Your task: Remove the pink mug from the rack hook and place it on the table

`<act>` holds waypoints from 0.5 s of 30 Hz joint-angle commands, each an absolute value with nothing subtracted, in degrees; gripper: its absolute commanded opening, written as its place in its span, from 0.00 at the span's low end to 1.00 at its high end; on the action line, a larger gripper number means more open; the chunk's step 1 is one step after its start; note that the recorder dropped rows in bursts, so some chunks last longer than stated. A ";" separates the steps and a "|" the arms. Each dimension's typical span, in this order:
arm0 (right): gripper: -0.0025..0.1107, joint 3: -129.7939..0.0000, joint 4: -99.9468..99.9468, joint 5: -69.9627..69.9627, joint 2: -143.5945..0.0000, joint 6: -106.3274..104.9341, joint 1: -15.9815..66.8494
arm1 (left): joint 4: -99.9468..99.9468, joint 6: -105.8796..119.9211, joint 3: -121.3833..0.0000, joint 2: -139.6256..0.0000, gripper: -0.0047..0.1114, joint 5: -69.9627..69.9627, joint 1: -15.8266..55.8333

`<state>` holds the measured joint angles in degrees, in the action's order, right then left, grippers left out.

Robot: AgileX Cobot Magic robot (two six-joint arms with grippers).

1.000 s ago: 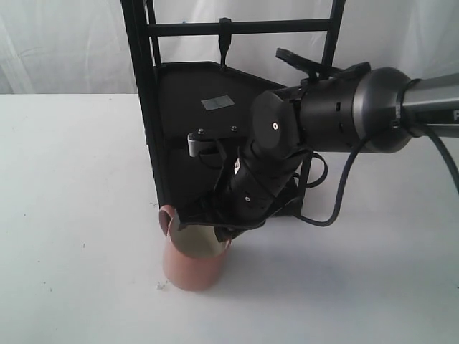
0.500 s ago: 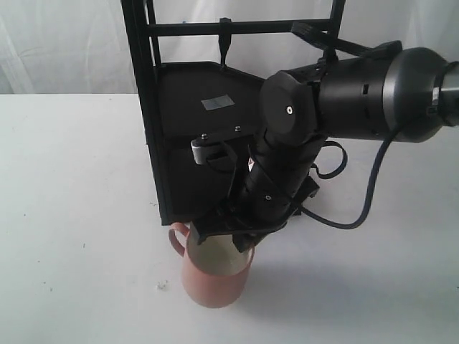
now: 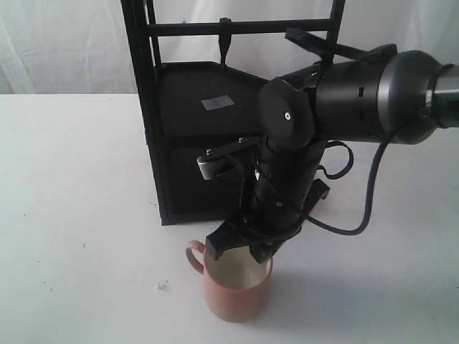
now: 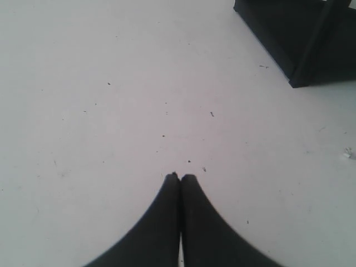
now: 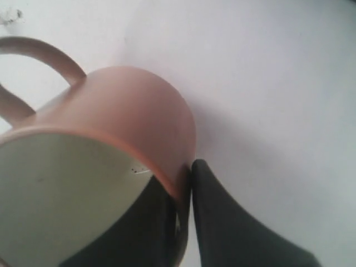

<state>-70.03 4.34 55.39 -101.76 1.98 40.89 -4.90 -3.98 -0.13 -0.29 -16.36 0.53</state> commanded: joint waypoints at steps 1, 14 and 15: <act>0.11 -70.19 4.01 55.33 -102.54 1.28 40.56 | -5.33 -4.04 0.00 0.00 0.04 -16.33 0.67; 0.31 -70.19 4.49 54.35 -102.30 0.00 40.56 | -5.33 -4.04 0.00 0.00 0.04 -16.33 0.67; 0.31 -70.19 4.49 54.35 -101.81 0.00 40.56 | -5.33 -4.04 0.00 0.00 0.04 -16.33 0.67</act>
<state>-70.03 4.13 54.56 -102.83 1.16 40.89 -4.90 -3.98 -0.13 -0.29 -16.36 0.53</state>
